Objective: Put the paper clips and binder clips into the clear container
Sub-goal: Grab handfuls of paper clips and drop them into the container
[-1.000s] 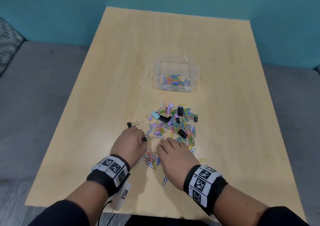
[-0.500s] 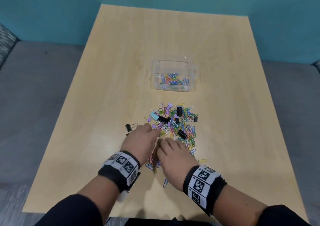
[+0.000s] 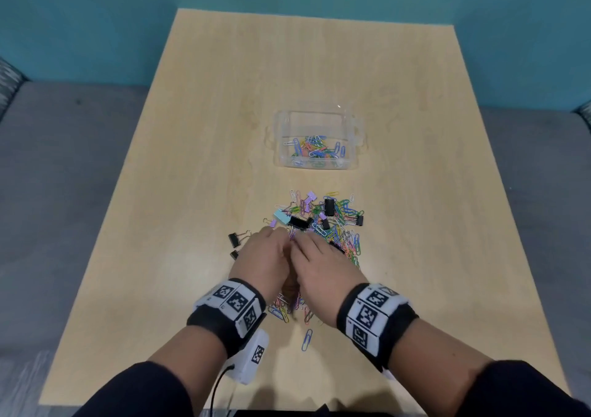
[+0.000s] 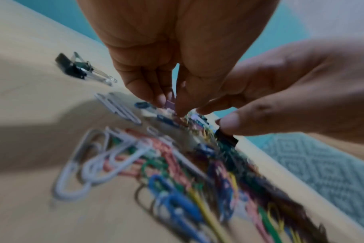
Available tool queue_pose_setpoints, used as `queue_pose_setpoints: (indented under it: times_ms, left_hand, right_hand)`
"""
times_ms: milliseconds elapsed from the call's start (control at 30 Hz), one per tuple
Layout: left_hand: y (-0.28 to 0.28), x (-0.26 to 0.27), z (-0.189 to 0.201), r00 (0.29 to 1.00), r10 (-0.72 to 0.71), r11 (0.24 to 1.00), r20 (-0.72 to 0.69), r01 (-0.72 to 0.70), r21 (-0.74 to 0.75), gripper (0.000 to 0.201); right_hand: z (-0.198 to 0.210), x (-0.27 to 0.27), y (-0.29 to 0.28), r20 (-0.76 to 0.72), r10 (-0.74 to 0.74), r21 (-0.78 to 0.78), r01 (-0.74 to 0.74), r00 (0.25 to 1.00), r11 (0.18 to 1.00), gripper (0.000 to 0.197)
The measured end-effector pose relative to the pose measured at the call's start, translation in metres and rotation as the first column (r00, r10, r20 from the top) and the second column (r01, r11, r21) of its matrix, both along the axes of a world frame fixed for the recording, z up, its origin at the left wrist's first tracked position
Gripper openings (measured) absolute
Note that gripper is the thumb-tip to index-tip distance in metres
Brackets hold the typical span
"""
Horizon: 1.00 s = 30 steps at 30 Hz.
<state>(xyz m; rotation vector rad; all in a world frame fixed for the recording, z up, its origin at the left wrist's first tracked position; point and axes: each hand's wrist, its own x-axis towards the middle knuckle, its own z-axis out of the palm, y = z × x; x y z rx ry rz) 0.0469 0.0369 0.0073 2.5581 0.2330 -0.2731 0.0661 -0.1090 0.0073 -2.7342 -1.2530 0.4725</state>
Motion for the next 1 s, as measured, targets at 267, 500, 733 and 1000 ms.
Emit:
queue_pose_setpoints:
  times_ms: [267, 500, 733, 1000]
  left_hand:
    - [0.059, -0.012, 0.002, 0.98, 0.186, 0.967, 0.076, -0.196, 0.162, 0.011]
    - [0.031, -0.016, -0.01, 0.952, -0.266, 0.939, 0.149, 0.221, 0.264, 0.033]
    - [0.031, 0.003, -0.012, 0.938, -0.345, 0.887, 0.026, 0.317, 0.336, 0.044]
    - [0.015, 0.02, 0.001, 0.842, -0.523, 0.74, -0.131, 0.525, 0.421, 0.031]
  right_hand:
    - [0.001, -0.019, 0.006, -0.032, 0.13, -0.154, -0.134, 0.991, 0.979, 0.07]
    - [0.005, -0.024, -0.01, -0.036, 0.083, -0.052, -0.085, 0.996, 0.995, 0.055]
    - [0.002, -0.017, -0.009, -0.006, 0.089, -0.109, -0.089, 0.996, 0.99, 0.068]
    - [-0.004, -0.031, -0.018, 0.012, 0.046, -0.1, -0.044, 0.999, 0.994, 0.065]
